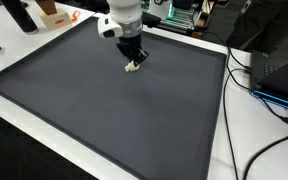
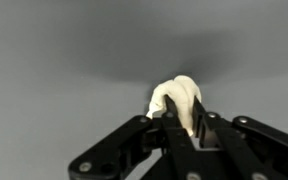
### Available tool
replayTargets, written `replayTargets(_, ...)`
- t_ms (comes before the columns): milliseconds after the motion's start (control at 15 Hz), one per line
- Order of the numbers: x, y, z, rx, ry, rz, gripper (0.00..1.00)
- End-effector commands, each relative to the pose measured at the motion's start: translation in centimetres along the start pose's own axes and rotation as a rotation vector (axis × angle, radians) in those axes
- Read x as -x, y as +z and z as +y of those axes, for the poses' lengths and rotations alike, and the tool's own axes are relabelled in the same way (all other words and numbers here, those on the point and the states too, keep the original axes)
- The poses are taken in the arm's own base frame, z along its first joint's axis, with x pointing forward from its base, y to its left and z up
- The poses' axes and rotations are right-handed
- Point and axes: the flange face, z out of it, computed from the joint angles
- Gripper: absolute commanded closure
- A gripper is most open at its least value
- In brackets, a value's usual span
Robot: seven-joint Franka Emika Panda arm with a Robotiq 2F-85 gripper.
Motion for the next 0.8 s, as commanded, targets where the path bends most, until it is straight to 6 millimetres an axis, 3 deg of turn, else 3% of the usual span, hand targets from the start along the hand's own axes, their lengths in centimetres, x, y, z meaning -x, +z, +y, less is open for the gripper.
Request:
replayTargets(0, 0.01, 0.31, -0.18, -0.013, -0.008, 0.004, 0.98)
replayTargets(667, 0.01, 0.20, -0.33, -0.004, -0.007, 0.007, 0.97)
replayTargets(733, -0.01, 0.17, -0.33, -0.005, 0.008, 0.006, 0.80)
